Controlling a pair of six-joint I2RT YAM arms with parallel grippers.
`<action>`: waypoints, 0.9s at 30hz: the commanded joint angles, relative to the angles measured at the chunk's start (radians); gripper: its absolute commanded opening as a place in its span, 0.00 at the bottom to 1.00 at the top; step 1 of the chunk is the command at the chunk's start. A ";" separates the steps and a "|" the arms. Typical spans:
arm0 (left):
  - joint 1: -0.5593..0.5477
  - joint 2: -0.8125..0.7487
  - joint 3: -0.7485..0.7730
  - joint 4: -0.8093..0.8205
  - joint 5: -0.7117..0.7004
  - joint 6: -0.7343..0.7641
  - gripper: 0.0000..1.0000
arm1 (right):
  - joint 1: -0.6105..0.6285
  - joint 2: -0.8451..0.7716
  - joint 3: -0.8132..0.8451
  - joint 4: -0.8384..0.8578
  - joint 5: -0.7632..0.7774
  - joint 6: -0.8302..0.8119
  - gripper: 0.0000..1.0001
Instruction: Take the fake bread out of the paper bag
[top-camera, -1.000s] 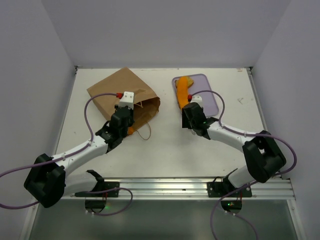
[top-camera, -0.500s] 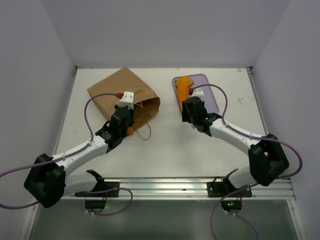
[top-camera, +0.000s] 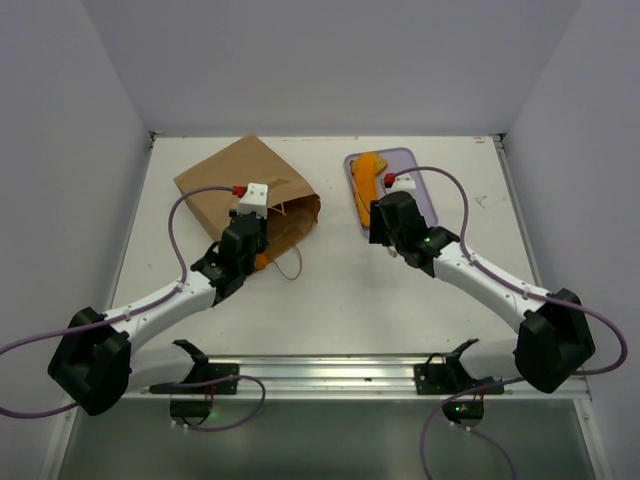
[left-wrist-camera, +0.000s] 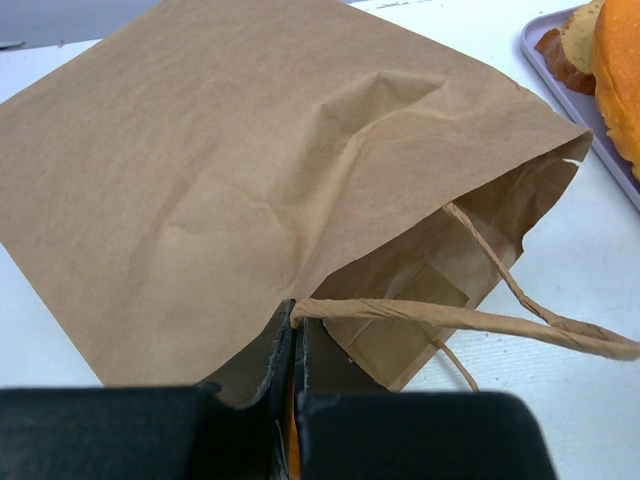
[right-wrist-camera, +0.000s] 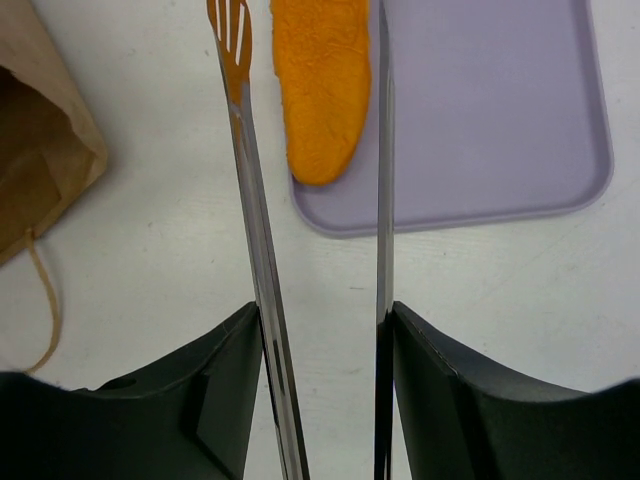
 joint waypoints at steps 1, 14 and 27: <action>0.008 -0.021 0.007 0.019 -0.008 -0.020 0.00 | 0.000 -0.096 0.015 -0.048 -0.081 0.021 0.55; 0.006 -0.027 0.005 0.019 -0.010 -0.020 0.00 | 0.052 -0.295 -0.132 -0.101 -0.294 0.103 0.54; 0.008 -0.051 -0.005 0.025 -0.010 -0.022 0.00 | 0.103 -0.378 -0.154 -0.177 -0.507 0.110 0.52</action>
